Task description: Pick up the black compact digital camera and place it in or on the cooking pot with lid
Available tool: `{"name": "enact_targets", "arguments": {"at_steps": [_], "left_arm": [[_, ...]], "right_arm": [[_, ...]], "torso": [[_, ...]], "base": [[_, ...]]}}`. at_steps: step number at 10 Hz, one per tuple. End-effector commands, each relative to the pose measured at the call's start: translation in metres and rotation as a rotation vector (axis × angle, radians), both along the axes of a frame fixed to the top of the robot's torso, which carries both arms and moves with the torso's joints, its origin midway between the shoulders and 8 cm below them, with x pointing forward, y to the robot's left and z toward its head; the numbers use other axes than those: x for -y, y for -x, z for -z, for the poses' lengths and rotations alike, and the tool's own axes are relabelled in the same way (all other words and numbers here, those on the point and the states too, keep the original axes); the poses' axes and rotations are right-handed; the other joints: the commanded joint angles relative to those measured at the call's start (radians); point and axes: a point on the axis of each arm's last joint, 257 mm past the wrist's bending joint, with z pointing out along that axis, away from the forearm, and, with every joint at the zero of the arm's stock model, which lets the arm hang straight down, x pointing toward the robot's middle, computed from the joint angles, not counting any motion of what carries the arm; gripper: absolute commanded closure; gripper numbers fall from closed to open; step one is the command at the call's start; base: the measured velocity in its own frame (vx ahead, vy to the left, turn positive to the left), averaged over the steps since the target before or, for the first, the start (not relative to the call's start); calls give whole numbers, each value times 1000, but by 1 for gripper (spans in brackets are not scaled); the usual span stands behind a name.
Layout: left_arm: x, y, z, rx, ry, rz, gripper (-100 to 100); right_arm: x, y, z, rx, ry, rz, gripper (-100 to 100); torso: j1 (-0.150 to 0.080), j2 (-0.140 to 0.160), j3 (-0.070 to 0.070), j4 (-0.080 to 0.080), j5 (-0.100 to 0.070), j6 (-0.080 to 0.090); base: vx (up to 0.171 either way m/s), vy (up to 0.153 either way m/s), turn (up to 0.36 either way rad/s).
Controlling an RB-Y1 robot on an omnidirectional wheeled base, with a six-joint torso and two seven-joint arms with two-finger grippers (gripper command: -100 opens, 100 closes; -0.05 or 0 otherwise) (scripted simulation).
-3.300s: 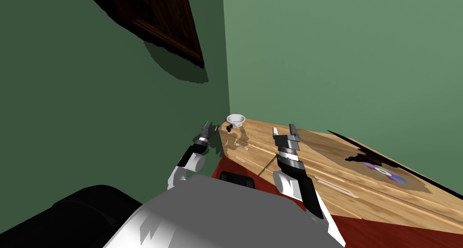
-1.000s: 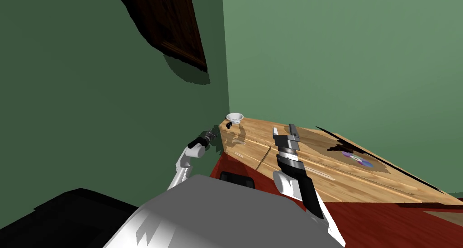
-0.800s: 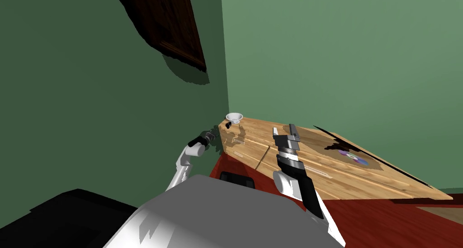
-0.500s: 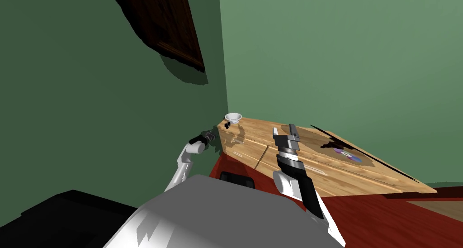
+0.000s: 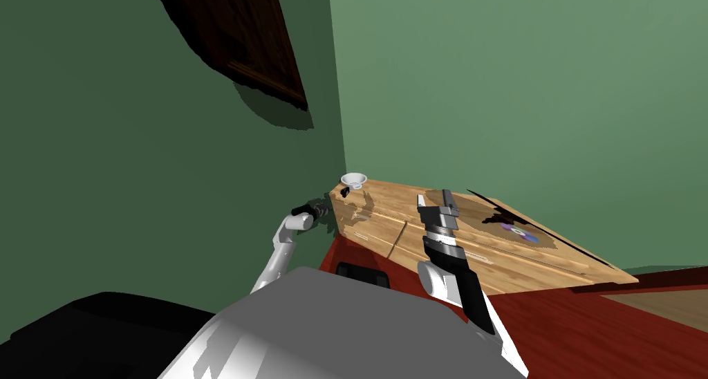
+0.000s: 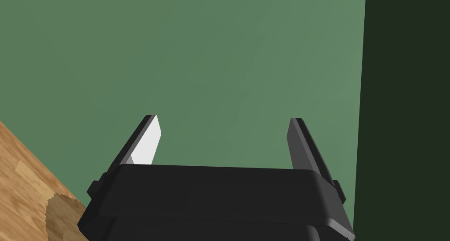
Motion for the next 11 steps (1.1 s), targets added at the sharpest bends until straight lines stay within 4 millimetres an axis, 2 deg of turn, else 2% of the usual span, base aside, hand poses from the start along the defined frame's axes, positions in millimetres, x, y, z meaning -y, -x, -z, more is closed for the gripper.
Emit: {"name": "enact_targets", "arguments": {"at_steps": [1, 7, 11], "left_arm": [[-5, 0, 7, -45, 24, -18, -100], [-16, -5, 17, -149, 89, -64, -100], [-15, -20, 1, -145, 114, -72, -100]], "right_arm": [[0, 0, 0, 0, 0, 0, 0], [0, 0, 0, 0, 0, 0, 0], [0, 0, 0, 0, 0, 0, 0]], "torso": [[0, 0, 0, 0, 0, 0], [0, -4, -2, -1, 0, 0], [1, -15, -9, -3, 0, 0]], "base": [[39, -26, -81], [80, -23, -90], [237, -10, -122]]}}
